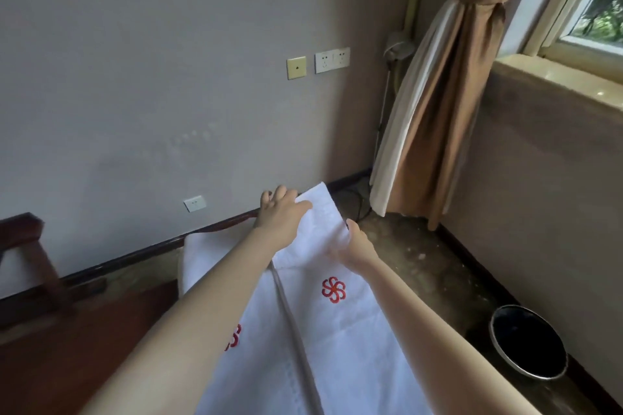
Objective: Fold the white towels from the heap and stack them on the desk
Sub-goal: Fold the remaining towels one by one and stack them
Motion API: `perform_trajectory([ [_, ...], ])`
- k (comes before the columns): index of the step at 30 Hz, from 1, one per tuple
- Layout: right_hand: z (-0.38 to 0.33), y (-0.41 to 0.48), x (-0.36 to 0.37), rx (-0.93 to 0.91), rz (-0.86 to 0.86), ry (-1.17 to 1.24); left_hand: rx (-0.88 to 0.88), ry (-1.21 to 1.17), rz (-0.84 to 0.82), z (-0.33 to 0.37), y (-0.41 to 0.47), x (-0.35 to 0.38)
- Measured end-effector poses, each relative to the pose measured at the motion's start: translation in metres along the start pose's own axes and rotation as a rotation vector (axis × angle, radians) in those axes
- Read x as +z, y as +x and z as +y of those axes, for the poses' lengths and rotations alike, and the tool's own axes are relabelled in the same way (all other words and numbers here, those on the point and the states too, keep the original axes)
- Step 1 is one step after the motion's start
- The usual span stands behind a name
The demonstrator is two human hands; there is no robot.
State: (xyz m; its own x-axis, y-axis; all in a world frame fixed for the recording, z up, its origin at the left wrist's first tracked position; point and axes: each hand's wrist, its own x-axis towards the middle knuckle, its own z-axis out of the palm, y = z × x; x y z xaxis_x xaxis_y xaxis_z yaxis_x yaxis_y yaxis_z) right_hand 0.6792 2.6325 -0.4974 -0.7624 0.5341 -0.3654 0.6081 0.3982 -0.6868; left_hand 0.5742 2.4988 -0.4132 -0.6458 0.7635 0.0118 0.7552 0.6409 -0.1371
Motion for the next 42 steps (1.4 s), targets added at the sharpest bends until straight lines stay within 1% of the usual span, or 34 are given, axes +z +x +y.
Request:
perform_trajectory([
  [2,0.005,0.012,0.002,0.012,-0.01,-0.045,-0.099,0.029,0.045,0.0,0.004,0.013],
  [4,0.011,0.023,0.003,-0.003,-0.013,-0.077,-0.163,-0.025,0.023,0.002,0.007,0.031],
  [6,0.016,0.03,0.003,-0.045,-0.032,-0.091,-0.122,-0.123,-0.096,0.01,0.006,0.052],
  [8,0.019,0.034,0.006,-0.087,-0.037,-0.078,-0.053,-0.194,-0.282,0.019,0.002,0.071],
  [9,0.021,0.036,0.008,-0.109,-0.025,-0.068,-0.049,-0.213,-0.354,0.022,-0.001,0.079],
  [11,0.022,0.037,0.012,-0.167,0.017,-0.042,-0.106,-0.216,-0.422,0.024,-0.003,0.091],
  [14,0.021,0.04,0.014,-0.275,0.072,-0.094,-0.23,-0.182,-0.424,0.022,-0.004,0.096],
  [16,0.018,0.039,0.02,-0.371,0.081,-0.231,-0.3,-0.171,-0.425,0.02,-0.006,0.098],
  [18,0.017,0.037,0.028,-0.451,0.056,-0.383,-0.334,-0.172,-0.432,0.015,-0.009,0.102],
  [20,0.019,0.035,0.034,-0.43,0.016,-0.477,-0.325,-0.187,-0.448,0.008,-0.01,0.106],
  [22,0.018,0.037,0.033,-0.395,-0.016,-0.514,-0.316,-0.218,-0.47,0.001,-0.008,0.109],
  [24,0.016,0.038,0.029,-0.398,-0.028,-0.537,-0.322,-0.252,-0.489,-0.003,-0.005,0.111],
  [27,0.014,0.033,0.023,-0.404,0.018,-0.49,-0.308,-0.294,-0.45,-0.01,-0.005,0.111],
  [30,0.019,0.017,0.02,-0.418,0.085,-0.424,-0.289,-0.291,-0.354,-0.015,-0.013,0.104],
  [32,0.02,0.003,0.017,-0.419,0.125,-0.375,-0.316,-0.304,-0.281,-0.011,-0.022,0.096],
  [35,0.021,-0.022,0.014,-0.434,0.22,-0.311,-0.312,-0.32,-0.19,0.009,-0.044,0.086],
  [38,0.025,-0.054,0.017,-0.456,0.292,-0.259,-0.28,-0.341,-0.149,0.033,-0.075,0.085],
  [40,0.031,-0.077,0.022,-0.467,0.317,-0.237,-0.263,-0.345,-0.131,0.047,-0.097,0.088],
  [42,0.045,-0.099,0.031,-0.488,0.305,-0.267,-0.257,-0.336,-0.141,0.06,-0.119,0.092],
])
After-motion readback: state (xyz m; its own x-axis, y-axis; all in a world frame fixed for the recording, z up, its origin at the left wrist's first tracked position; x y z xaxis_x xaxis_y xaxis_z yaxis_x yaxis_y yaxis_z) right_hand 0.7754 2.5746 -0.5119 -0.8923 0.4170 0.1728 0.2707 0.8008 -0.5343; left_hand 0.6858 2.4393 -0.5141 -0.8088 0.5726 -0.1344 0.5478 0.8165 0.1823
